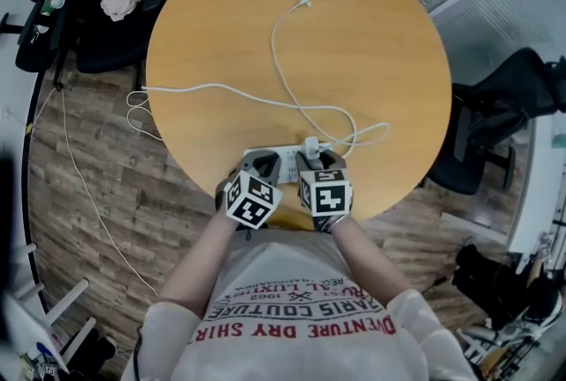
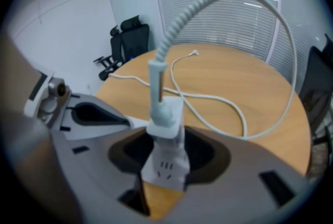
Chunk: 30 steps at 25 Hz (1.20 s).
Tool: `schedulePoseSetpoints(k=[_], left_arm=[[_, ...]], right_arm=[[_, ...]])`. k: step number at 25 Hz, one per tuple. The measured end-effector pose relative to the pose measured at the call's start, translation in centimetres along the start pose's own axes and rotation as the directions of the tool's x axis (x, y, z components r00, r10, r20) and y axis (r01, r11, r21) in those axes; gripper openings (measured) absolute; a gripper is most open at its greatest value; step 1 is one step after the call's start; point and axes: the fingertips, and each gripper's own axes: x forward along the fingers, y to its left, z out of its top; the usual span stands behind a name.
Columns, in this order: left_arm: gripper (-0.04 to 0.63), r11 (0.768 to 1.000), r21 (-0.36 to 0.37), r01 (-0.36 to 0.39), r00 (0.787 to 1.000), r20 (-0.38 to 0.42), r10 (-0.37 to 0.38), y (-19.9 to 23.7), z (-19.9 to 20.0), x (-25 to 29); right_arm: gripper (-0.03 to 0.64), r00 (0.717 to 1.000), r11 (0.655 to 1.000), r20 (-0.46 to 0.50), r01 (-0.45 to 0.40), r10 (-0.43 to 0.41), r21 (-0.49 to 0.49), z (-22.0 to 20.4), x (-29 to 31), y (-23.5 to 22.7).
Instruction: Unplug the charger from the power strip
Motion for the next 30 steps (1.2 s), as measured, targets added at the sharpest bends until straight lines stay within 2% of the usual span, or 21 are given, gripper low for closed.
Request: schedulePoseSetpoints(k=[4, 9, 13, 19, 24, 30], left_arm=[[0.034, 1.0, 0.006, 0.0, 1.0, 0.006, 0.0, 0.0, 0.1, 0.1], [0.034, 1.0, 0.011, -0.014, 1.0, 0.013, 0.013, 0.1, 0.1, 0.1], [0.034, 1.0, 0.016, -0.02, 1.0, 0.015, 0.02, 0.2, 0.1, 0.1], [0.034, 1.0, -0.018, 0.003, 1.0, 0.005, -0.003, 0.3, 0.0, 0.1], [0.034, 1.0, -0.018, 0.006, 1.0, 0.008, -0.006, 0.4, 0.1, 0.3], [0.034, 1.0, -0.021, 0.011, 1.0, 0.005, -0.011, 0.4, 0.0, 0.3]], right_arm=[[0.182, 0.999, 1.0, -0.022, 0.026, -0.025, 0.009, 0.0, 0.9, -0.4], [0.169, 0.997, 0.997, 0.017, 0.071, -0.071, 0.012, 0.3, 0.9, -0.3], [0.161, 0.995, 0.994, -0.001, 0.103, -0.103, 0.037, 0.2, 0.9, -0.4], [0.156, 0.994, 0.993, -0.021, 0.113, -0.112, 0.04, 0.0, 0.4, -0.2], [0.155, 0.991, 0.992, 0.059, 0.117, -0.12, 0.042, 1.9, -1.3, 0.0], [0.155, 0.989, 0.992, 0.082, 0.118, -0.121, 0.045, 2.5, -3.0, -0.7]])
